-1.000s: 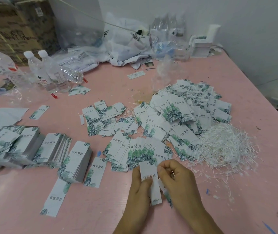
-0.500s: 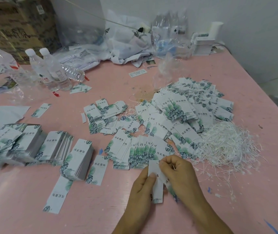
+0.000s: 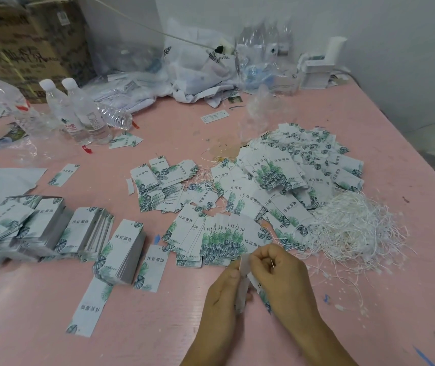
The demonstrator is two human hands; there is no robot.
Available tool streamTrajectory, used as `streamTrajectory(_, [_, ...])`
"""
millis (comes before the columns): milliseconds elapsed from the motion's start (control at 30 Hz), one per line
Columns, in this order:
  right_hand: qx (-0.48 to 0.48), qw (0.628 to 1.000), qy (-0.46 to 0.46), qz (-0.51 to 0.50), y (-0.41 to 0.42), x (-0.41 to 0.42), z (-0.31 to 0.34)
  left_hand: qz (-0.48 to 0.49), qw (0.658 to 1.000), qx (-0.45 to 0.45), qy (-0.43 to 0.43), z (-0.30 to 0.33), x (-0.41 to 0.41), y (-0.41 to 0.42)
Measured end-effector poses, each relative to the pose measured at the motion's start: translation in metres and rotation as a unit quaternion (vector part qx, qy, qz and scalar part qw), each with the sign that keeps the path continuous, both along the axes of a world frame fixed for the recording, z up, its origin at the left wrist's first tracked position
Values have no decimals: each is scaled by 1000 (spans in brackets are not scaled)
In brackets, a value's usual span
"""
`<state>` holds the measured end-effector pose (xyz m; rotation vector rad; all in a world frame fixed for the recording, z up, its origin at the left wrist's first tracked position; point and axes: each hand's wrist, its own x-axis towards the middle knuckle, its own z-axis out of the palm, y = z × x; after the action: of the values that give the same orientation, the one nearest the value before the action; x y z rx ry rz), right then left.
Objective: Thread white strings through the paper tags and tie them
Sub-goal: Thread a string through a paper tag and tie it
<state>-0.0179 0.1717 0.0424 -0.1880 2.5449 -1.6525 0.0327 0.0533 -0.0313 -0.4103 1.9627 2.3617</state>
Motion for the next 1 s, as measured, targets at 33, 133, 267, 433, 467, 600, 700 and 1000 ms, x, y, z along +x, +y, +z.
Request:
streamTrajectory(33, [2,1000,5,2,0,1,1,4,1000,24,7,4,-1,-1])
streamTrajectory(133, [-17,1000,2,6,3,4,3,-5,997,64,33,13,-4,-5])
streamTrajectory(267, [-21,1000,-3,20,7,6,4,9,991,133,19,19,-6,-5])
streamTrajectory(433, [-25,999,-6,28,8,11,6,24,996,86,-4,25,-5,-6])
streamTrajectory(467, [-28,999,-7,27,9,12,6,25,996,80,7,27,-4,-6])
streamTrajectory(600, [-31,999,-11,18,9,13,7,27,992,119,11,34,-3,-4])
streamTrajectory(700, [-29,999,-26,12,10,13,9,12,993,115,14,38,-2,-6])
streamTrajectory(1000, [-58,996,-60,9,12,11,13,-4,993,115,12,52,1,-1])
